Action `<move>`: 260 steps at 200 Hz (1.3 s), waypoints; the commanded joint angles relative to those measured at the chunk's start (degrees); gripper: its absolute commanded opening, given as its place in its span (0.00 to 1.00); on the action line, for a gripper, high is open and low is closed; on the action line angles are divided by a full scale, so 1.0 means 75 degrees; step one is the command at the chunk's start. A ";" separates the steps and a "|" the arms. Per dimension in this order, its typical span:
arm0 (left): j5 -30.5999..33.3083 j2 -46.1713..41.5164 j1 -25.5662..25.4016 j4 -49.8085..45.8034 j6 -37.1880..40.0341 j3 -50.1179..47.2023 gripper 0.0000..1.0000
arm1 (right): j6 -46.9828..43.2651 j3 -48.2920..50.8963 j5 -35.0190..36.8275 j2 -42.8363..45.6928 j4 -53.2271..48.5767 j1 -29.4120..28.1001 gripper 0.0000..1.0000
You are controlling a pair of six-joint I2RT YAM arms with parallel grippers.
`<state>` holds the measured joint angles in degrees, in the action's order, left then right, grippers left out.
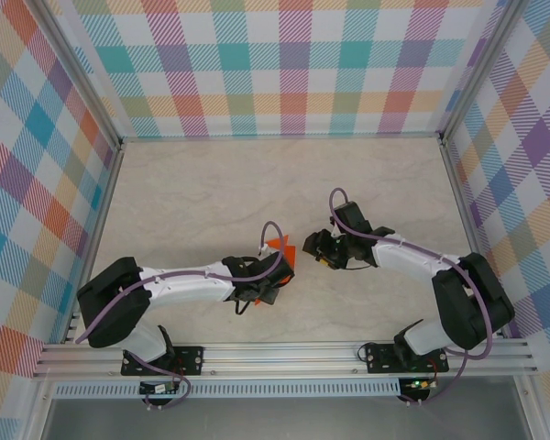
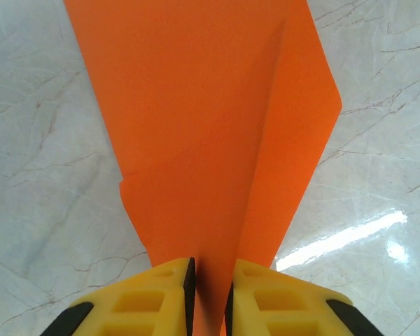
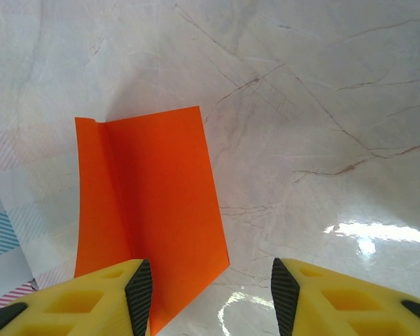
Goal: Fold a paper plane with a square sheet of paper (pick it up from the middle)
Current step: Fourth fold the wing at the center of the table.
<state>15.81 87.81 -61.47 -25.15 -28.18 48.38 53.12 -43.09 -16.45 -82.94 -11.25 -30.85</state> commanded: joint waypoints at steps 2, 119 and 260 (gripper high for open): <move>-0.0294 -0.0097 0.0057 0.0229 -0.0192 -0.0226 0.20 | -0.0076 -0.0266 -0.0238 -0.0116 0.0163 -0.0086 0.51; -0.0140 -0.0528 0.0095 0.0154 -0.0614 -0.0611 0.29 | -0.0052 -0.0414 -0.0221 -0.0262 0.0098 -0.0242 0.51; -0.0216 -0.0522 0.0081 0.0324 -0.0637 -0.0770 0.26 | -0.0045 -0.0559 -0.0373 -0.0643 0.0255 -0.0390 0.52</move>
<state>14.52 84.99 -61.21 -23.57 -32.38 43.16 53.12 -45.19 -18.17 -87.20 -9.96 -33.28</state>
